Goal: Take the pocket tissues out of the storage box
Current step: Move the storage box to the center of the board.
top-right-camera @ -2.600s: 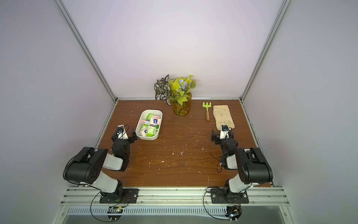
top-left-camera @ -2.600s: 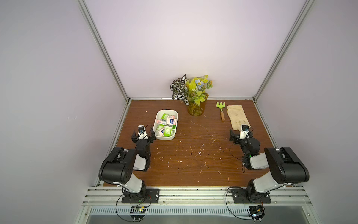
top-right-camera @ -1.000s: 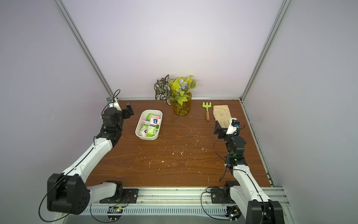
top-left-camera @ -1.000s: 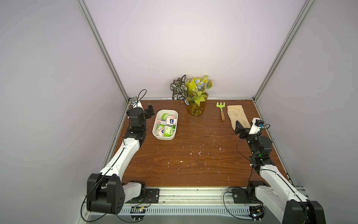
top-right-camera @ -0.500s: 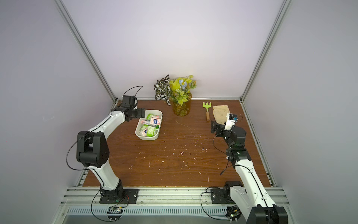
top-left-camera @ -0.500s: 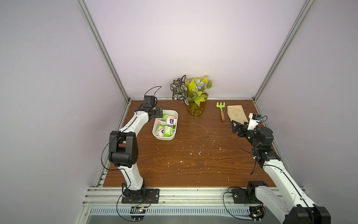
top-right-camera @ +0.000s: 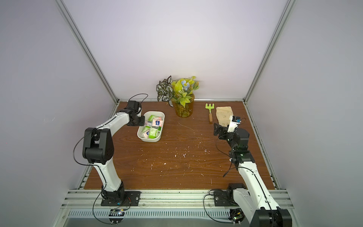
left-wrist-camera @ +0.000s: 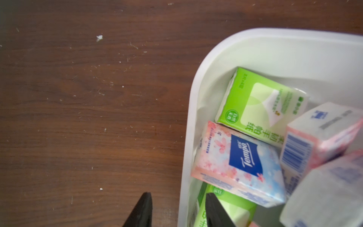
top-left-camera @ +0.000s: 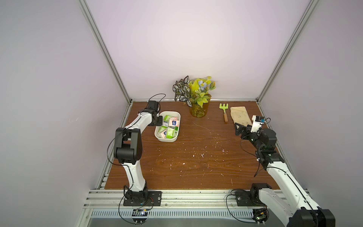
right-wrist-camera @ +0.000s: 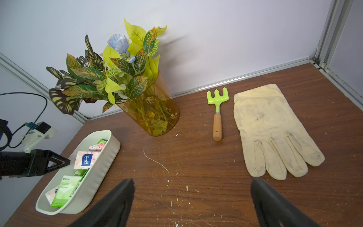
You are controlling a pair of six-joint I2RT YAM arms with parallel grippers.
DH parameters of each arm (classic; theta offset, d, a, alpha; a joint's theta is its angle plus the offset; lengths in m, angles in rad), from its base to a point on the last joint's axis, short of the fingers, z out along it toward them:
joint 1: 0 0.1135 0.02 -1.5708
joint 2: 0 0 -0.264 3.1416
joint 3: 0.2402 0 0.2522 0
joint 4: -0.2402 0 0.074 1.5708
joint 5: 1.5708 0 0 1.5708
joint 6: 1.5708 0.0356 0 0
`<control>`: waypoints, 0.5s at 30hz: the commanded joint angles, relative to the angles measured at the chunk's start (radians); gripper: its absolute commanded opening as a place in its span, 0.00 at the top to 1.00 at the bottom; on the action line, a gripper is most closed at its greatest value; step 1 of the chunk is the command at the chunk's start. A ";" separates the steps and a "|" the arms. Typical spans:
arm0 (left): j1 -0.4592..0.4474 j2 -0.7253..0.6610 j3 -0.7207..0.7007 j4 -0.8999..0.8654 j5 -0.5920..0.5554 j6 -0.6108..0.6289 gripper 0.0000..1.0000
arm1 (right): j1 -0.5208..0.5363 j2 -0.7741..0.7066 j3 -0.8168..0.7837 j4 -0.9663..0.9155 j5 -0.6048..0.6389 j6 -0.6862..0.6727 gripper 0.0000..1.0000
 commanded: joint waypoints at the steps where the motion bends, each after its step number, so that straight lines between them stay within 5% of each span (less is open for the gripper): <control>1: 0.020 0.015 0.022 -0.028 0.014 0.009 0.66 | 0.007 -0.021 0.015 0.003 0.015 0.012 0.01; 15: 0.020 -0.045 -0.048 -0.026 0.032 0.000 1.00 | 0.007 -0.036 0.014 -0.010 0.021 0.010 0.01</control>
